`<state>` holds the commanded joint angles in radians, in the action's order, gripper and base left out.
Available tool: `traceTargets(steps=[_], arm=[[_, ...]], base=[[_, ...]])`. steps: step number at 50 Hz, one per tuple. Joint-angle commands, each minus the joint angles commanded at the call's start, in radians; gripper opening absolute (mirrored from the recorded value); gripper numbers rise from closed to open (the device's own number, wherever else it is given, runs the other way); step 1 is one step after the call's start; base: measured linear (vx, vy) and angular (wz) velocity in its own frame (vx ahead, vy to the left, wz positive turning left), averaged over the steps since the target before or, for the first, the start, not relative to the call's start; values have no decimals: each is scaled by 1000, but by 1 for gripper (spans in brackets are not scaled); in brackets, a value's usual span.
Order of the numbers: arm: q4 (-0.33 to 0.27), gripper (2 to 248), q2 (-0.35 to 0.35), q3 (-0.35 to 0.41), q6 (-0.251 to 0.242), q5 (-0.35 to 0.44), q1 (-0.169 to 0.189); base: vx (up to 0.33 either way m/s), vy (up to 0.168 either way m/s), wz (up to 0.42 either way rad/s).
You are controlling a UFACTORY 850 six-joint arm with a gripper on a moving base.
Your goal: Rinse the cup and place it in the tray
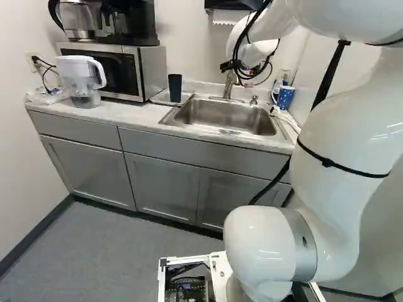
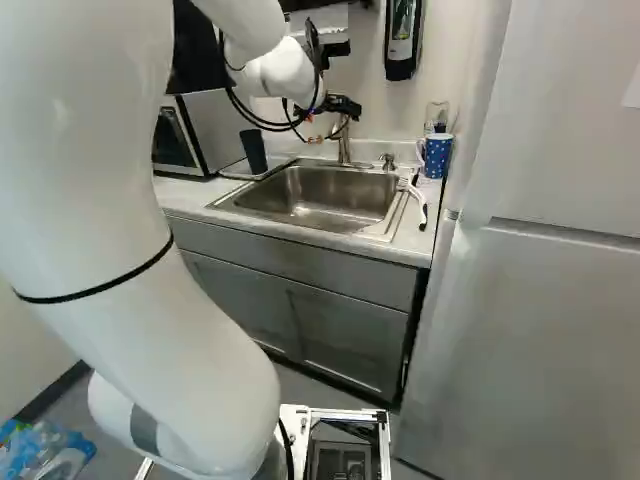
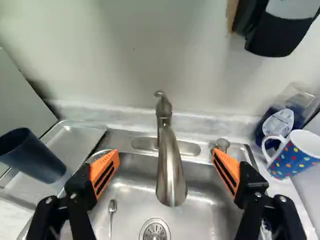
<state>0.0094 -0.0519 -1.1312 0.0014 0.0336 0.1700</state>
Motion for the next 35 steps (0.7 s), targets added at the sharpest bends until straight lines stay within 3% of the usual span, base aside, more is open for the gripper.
traceTargets(steps=[35], arm=[[-24, 247, 44, 45, 0, -368, 11]], base=[[0, 0, 0]])
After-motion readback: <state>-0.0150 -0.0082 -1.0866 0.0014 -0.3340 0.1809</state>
